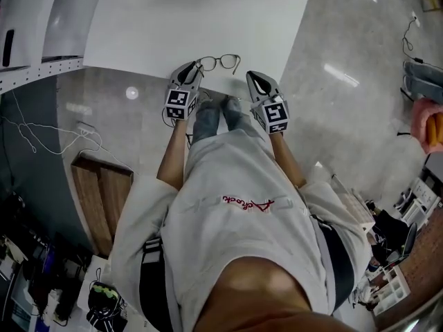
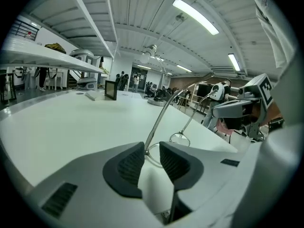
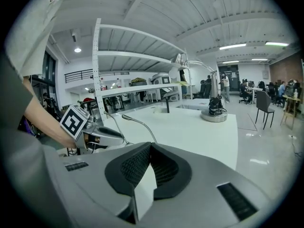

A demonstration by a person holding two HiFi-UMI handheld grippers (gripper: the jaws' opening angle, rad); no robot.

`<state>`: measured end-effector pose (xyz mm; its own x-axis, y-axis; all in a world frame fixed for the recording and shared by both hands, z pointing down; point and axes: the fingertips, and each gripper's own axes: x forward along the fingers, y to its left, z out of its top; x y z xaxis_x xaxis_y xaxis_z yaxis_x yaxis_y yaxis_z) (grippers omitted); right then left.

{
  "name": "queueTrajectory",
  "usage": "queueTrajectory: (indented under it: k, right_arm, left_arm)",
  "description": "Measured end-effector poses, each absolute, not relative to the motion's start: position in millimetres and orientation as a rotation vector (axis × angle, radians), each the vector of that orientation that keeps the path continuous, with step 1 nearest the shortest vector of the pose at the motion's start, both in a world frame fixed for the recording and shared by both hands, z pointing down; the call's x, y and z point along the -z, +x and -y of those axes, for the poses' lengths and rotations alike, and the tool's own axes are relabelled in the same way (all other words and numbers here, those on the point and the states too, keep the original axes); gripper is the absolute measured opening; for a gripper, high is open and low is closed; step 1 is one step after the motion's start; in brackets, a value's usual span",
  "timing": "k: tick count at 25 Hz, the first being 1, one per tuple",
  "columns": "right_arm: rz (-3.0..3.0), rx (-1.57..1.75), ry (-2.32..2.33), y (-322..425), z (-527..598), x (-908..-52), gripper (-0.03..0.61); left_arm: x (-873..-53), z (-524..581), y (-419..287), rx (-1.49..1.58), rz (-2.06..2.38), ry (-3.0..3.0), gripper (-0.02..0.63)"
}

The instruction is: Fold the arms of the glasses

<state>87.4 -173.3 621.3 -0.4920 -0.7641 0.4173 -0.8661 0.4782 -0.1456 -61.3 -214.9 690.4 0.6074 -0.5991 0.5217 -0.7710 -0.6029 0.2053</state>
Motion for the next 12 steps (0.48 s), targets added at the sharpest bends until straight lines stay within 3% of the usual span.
queueTrajectory:
  k: [12]
  right_arm:
    - [2.448, -0.442, 1.425, 93, 184, -606, -0.003]
  left_arm:
    - [-692, 224, -59, -0.636, 1.101, 2.442, 0.061]
